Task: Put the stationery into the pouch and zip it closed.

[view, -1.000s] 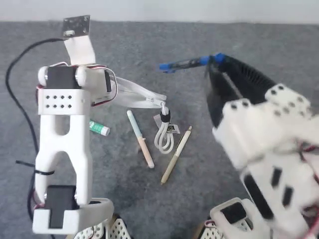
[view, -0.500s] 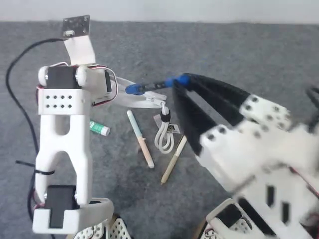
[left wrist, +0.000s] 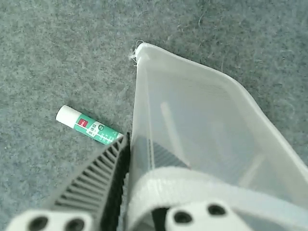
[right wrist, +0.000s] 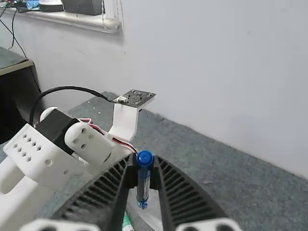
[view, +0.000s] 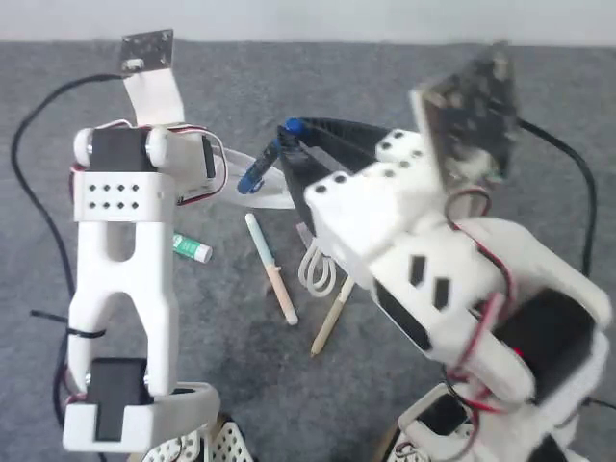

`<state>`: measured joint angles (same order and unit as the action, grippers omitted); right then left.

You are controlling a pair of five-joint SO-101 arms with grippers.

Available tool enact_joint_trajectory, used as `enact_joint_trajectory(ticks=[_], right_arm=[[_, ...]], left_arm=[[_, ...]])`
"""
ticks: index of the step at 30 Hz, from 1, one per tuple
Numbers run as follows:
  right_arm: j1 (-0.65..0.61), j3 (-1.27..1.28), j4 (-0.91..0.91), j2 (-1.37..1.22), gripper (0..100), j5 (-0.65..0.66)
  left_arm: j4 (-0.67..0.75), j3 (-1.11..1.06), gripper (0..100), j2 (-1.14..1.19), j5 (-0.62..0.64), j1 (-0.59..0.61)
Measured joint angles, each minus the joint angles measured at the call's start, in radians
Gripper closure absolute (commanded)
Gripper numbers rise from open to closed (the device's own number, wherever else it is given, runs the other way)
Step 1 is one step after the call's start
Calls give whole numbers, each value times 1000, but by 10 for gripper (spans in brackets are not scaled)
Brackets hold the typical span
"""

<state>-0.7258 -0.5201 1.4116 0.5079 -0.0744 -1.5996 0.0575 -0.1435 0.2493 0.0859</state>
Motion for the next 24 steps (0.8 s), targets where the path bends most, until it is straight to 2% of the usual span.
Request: enact_joint_trajectory(ticks=[24], right_arm=[[49, 0, 0, -229, 972, 0]], left_arm=[[0, 0, 990, 0, 0, 0]])
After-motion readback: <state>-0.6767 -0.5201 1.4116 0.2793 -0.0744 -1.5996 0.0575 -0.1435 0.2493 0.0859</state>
